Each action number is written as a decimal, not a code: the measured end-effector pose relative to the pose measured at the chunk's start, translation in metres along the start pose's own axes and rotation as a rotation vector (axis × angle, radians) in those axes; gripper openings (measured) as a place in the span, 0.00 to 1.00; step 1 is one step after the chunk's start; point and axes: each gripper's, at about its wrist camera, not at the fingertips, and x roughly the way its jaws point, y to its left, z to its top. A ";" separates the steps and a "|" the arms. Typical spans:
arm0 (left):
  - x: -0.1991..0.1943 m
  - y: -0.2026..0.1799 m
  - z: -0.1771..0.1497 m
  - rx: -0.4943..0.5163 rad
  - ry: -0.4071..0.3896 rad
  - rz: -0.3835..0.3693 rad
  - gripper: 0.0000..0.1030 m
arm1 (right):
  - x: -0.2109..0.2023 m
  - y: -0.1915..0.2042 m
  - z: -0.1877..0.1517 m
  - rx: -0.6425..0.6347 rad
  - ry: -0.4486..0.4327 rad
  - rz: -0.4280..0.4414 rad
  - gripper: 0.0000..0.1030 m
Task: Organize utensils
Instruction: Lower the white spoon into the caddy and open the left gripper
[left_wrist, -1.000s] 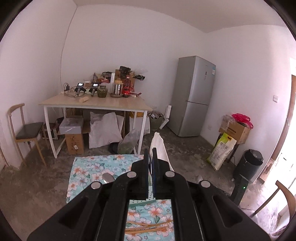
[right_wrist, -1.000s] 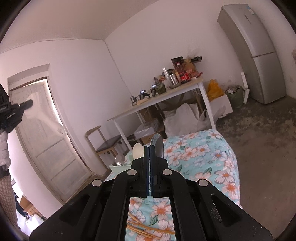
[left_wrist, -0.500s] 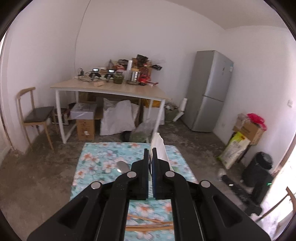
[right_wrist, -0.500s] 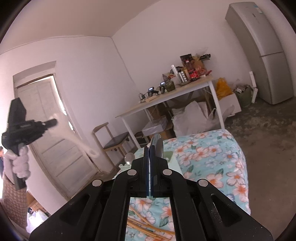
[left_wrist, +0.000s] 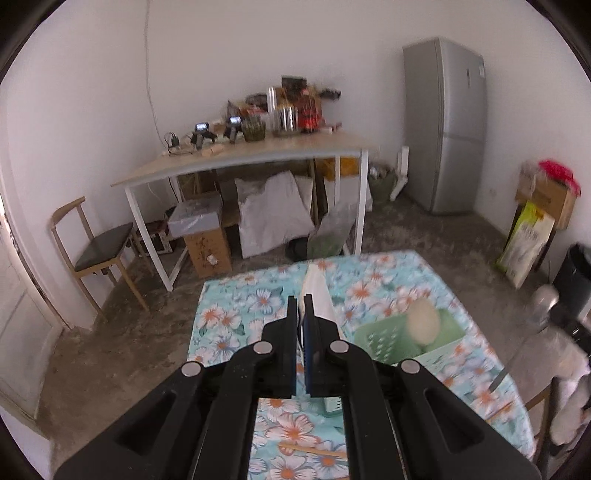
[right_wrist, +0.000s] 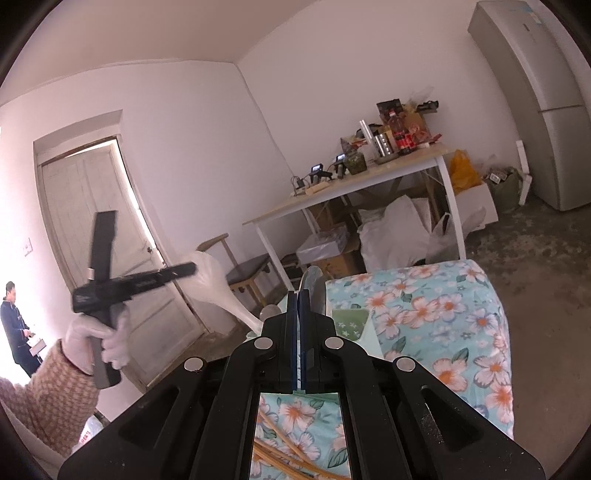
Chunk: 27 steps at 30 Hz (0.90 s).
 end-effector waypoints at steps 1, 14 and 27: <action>0.010 0.000 -0.001 0.007 0.015 0.003 0.02 | 0.003 0.000 0.000 -0.002 0.005 0.000 0.00; 0.066 0.009 -0.018 -0.153 0.139 -0.225 0.13 | 0.018 0.010 0.001 -0.019 0.044 -0.017 0.00; 0.026 0.025 -0.043 -0.276 0.031 -0.277 0.46 | 0.023 0.020 0.013 -0.033 0.043 -0.003 0.00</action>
